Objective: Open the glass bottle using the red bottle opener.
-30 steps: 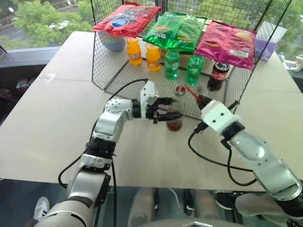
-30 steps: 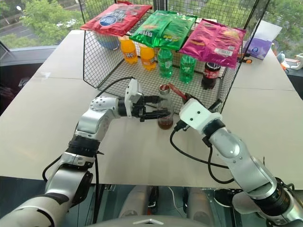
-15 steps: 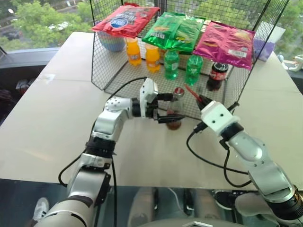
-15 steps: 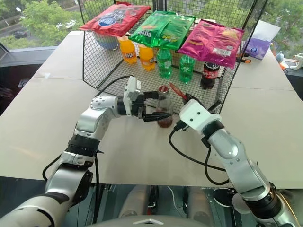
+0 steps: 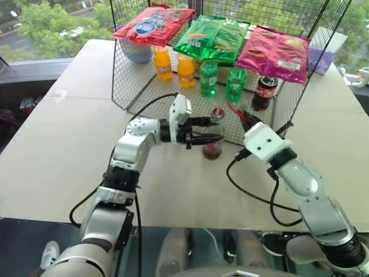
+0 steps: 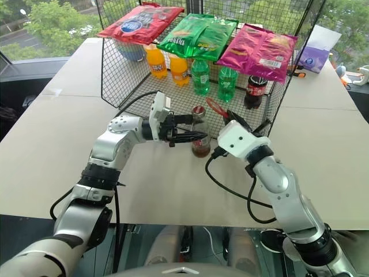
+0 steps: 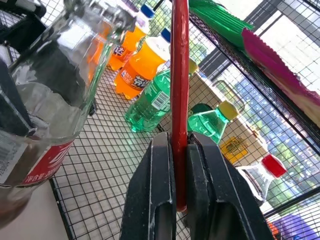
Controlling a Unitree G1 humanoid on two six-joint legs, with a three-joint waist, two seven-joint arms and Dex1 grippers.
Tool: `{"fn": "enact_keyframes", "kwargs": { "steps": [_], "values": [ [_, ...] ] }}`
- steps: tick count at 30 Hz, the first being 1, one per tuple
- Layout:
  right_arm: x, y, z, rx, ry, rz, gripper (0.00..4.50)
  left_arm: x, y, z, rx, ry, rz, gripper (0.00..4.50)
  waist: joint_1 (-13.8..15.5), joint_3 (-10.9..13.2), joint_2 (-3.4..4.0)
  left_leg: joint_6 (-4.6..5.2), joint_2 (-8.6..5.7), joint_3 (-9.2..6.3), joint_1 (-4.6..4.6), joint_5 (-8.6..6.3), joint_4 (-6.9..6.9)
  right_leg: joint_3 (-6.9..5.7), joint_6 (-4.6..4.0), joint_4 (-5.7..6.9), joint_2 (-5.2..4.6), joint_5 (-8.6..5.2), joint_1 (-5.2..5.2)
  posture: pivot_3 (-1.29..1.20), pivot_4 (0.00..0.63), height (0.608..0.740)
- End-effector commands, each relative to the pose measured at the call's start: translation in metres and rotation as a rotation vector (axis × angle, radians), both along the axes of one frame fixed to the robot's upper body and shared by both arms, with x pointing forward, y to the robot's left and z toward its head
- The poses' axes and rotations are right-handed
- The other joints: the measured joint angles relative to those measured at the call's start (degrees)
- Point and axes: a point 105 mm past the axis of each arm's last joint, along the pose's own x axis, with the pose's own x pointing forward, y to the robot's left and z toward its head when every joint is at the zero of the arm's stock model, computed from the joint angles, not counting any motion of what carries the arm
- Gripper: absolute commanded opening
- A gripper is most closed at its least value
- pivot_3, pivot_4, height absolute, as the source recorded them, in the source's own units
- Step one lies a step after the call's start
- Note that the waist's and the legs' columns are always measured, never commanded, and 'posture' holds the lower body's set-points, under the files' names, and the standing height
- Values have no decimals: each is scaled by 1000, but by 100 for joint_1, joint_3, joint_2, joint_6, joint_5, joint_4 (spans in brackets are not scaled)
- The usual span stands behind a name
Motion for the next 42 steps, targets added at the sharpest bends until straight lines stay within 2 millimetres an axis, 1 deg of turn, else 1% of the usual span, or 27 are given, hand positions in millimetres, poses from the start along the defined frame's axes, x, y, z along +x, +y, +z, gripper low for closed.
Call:
{"fn": "enact_keyframes", "kwargs": {
  "steps": [1, 7, 13, 18, 22, 25, 27, 30, 33, 34, 36, 42],
  "values": [
    [-8, 5, 6, -10, -82, 31, 0, 1, -3, 16, -20, -57, -9, 2249, 1, 0, 0, 0, 0, 0, 0, 0, 1, 0, 0, 1, 0, 0, 0, 0, 150, 740],
    [-13, 8, -2, -71, -108, 61, 0, 2, -4, 21, -23, -61, -6, 2249, 3, 0, 0, -1, 0, -1, 0, 0, 12, 2, 0, 12, 0, -1, -1, 0, 150, 740],
    [-5, 23, -11, -92, -130, 66, 0, 1, -6, 23, -17, -62, -8, 2249, -8, 0, 0, 0, 3, -2, 3, -1, 32, 3, -1, 31, -1, -1, 0, 0, 150, 740],
    [4, 30, -22, -117, -148, 40, 0, 1, -9, 24, -13, -62, -12, 2249, -9, 0, 0, 0, 2, -2, 4, -1, 36, 5, -2, 37, -3, -2, 0, 0, 150, 740],
    [3, 39, -28, -124, -175, 42, 0, 1, -11, 26, -14, -60, -14, 2249, -1, 0, 0, 0, 2, -3, 4, -1, 37, 4, -2, 40, -3, -2, 0, 0, 150, 740],
    [3, 41, -30, -128, -179, 37, 0, 2, -11, 26, -14, -58, -16, 2249, -5, -2, 0, -1, 2, -2, 5, 0, 38, 5, -2, 41, -3, -2, 0, 0, 150, 740],
    [4, 42, -37, -157, -170, 33, 0, 2, -11, 27, -13, -57, -17, 2249, -5, -2, 0, -1, 2, -3, 6, 0, 38, 6, -2, 44, -3, -2, 0, 0, 150, 740],
    [3, 47, -53, -241, -158, 41, 0, 1, -11, 27, -10, -55, -19, 2249, -8, -3, 2, -1, 2, -1, 8, 0, 39, 7, -2, 44, -3, -2, 0, 0, 150, 740],
    [6, 42, -59, -333, -165, 25, 0, 1, -10, 26, -5, -54, -19, 2249, -10, -7, 5, -1, 3, -2, 11, 0, 39, 7, -2, 45, -3, -2, 1, 0, 150, 740],
    [6, 41, -59, -354, -169, 21, 0, 1, -10, 26, -4, -54, -19, 2249, -9, -10, 4, -1, 3, -1, 11, 0, 39, 7, -2, 46, -3, -2, 1, 0, 150, 740],
    [8, 32, -55, -438, -184, 15, 0, 3, -9, 24, 9, -56, -16, 2249, -8, -11, 5, -1, 3, -2, 13, 0, 40, 7, -2, 46, -4, -2, 3, 0, 150, 740],
    [11, 12, -26, -589, -231, 27, 0, 4, -7, 17, 36, -58, -14, 2249, -4, -12, 5, -1, 2, -3, 14, -1, 41, 6, -2, 46, -5, -2, 4, 0, 150, 740]
  ]
}}
